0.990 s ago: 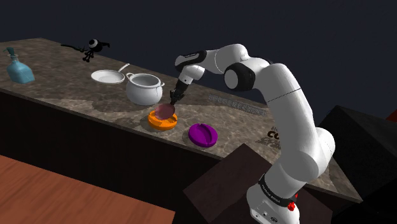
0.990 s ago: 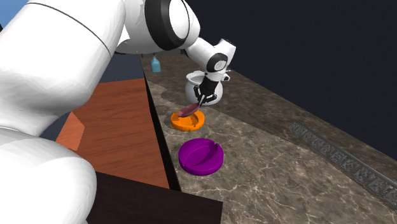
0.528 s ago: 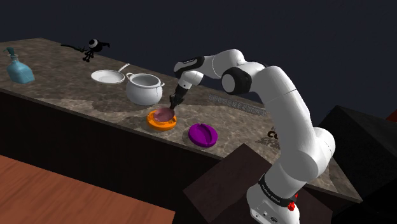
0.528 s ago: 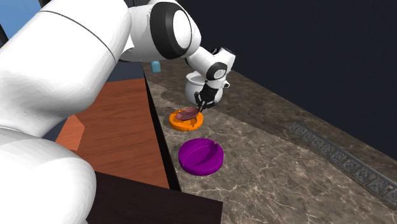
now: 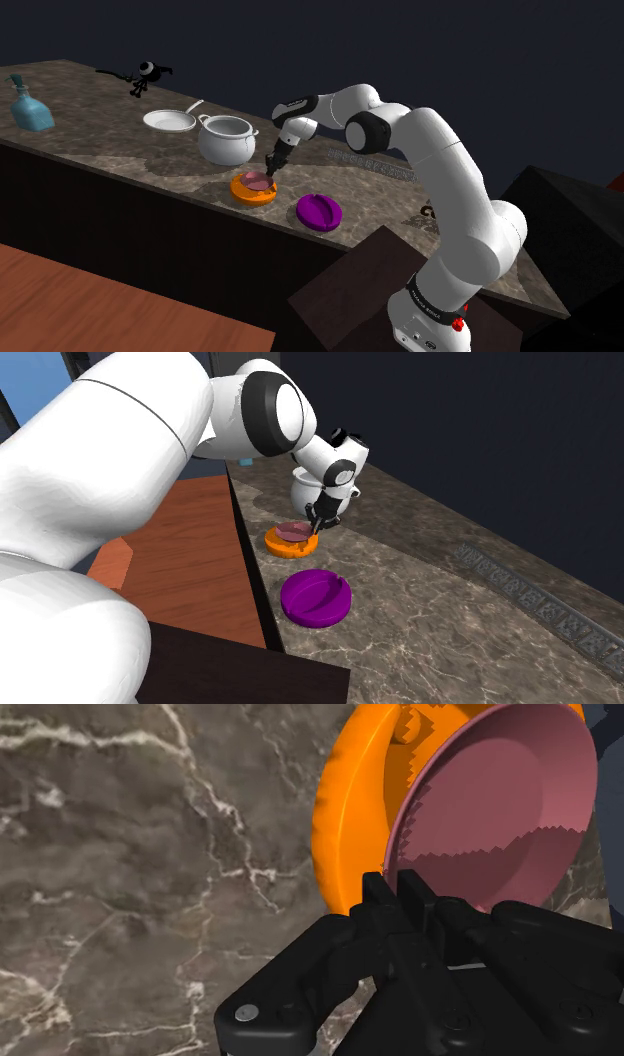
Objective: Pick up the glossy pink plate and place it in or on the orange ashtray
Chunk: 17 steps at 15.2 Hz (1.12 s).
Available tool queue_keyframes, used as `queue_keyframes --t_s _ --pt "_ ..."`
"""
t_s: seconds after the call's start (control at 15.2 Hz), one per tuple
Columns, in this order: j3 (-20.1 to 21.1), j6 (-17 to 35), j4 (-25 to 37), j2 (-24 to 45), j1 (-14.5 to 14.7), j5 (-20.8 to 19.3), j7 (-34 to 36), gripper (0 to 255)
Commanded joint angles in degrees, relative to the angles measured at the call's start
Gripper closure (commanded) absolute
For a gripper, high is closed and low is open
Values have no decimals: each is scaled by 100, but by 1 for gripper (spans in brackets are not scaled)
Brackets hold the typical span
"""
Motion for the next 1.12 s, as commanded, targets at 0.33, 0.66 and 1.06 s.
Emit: queue_keyframes --t_s 0.33,0.66,1.06 --pt "6 9 -15 1 6 4 -6 0" --pt "-54 -188 -77 -237 -42 -49 6 0" --pt "-106 -374 -105 -434 -87 -98 20 0"
